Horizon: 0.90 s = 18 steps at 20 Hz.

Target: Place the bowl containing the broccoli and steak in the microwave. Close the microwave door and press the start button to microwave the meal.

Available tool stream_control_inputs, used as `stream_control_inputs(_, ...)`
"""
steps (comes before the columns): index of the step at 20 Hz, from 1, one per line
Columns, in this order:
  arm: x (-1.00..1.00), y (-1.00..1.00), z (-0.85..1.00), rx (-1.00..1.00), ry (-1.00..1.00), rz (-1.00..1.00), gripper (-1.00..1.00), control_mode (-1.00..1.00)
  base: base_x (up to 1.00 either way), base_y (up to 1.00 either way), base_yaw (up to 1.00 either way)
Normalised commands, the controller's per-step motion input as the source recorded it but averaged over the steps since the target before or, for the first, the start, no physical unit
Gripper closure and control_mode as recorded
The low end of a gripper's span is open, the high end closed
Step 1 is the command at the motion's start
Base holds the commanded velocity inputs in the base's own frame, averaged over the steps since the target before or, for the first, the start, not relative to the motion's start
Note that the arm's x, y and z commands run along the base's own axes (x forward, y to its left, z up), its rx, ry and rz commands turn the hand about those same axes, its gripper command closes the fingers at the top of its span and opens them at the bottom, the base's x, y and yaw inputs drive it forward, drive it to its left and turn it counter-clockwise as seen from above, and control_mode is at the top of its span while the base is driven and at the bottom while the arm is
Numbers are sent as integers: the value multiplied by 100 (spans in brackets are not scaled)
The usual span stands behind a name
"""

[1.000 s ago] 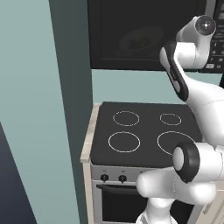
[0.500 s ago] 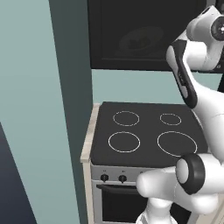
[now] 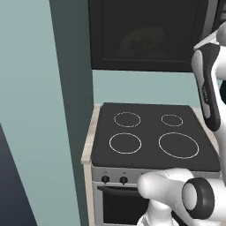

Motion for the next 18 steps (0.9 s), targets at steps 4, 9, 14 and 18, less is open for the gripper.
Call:
stream_control_inputs(4,-100,-55,0,44,0,-37,-100,-100,0,0,0)
stream_control_inputs(9,-100,-44,-3,55,0,-36,-100,-100,0,0,0)
stream_control_inputs(14,-60,-40,-26,68,0,-23,-100,-100,0,0,0)
stream_control_inputs(18,-28,-55,-33,91,0,0,-100,-100,0,0,0)
